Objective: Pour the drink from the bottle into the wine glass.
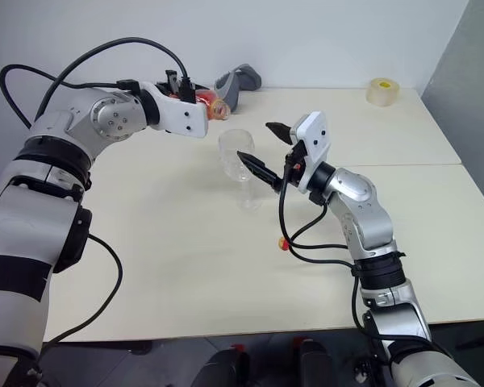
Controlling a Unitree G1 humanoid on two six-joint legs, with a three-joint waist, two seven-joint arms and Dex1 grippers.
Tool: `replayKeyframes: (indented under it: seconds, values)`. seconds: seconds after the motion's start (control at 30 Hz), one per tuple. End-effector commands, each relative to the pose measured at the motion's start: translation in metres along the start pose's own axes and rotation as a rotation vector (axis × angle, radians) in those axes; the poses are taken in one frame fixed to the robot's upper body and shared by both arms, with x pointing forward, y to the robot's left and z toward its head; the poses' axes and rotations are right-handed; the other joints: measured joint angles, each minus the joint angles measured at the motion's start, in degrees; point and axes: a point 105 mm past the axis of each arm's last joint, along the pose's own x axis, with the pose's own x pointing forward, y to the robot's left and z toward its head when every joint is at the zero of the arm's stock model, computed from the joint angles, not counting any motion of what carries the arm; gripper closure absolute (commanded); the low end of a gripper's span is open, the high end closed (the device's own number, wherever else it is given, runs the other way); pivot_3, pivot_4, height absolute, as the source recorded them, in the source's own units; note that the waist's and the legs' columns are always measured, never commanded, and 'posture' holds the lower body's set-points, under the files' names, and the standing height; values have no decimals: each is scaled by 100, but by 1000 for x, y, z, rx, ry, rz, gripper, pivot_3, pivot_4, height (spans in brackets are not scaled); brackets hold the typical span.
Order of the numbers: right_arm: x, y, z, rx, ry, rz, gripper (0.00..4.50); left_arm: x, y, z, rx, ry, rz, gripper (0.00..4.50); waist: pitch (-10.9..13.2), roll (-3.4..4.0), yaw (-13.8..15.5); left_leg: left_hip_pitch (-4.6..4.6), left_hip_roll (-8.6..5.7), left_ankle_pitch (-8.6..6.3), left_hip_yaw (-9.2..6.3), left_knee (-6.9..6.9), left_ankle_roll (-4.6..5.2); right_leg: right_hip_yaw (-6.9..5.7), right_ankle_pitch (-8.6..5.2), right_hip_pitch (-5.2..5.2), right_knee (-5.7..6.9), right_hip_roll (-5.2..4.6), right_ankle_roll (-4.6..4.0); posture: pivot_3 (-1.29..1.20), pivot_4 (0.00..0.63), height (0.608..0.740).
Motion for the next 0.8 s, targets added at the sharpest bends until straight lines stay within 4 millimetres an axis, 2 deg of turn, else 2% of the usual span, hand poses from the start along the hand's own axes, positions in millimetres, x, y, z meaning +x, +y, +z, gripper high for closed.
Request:
replayKeyframes:
  seconds: [0.03,0.8]
  values:
    - [3,0,16,-54,-46,15,0,-8,30,-1,56,7,79,3364,0,0,-1,0,0,0,1,0,0,1,0,0,0,0,0,0,150,740]
    - [3,3,16,-76,-50,30,0,-13,39,-6,121,32,91,3364,0,0,-2,0,0,0,4,7,0,1,0,-3,10,-1,0,0,150,740]
